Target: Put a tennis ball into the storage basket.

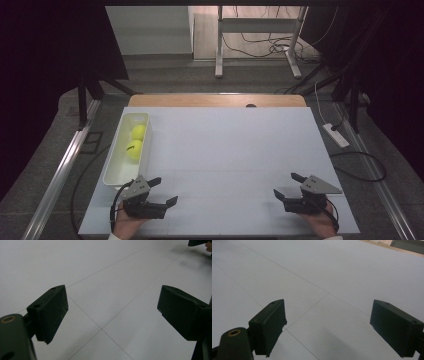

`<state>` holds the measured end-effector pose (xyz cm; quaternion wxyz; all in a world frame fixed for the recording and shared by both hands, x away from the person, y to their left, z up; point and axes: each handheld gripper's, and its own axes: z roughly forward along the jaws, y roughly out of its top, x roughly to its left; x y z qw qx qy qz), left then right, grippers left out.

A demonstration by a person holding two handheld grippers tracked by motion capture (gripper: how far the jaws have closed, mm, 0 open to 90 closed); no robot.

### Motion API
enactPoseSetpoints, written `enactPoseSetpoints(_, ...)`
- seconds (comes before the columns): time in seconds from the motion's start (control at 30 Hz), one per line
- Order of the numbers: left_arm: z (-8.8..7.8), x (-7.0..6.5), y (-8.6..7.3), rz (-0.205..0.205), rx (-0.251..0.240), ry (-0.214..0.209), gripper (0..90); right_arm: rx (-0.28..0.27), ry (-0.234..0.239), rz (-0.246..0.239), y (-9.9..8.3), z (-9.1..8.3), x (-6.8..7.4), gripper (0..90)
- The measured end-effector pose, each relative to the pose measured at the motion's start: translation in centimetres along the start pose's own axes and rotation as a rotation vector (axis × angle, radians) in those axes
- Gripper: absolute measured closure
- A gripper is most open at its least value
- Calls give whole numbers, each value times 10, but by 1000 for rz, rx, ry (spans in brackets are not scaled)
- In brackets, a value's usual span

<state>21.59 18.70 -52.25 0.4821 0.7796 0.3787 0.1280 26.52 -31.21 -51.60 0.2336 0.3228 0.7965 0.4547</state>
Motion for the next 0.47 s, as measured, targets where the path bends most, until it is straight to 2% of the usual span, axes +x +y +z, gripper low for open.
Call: enactPoseSetpoints(0.47,3,-1,2,4,-4,-9,105,10,21,-5,-1,0,1,129)
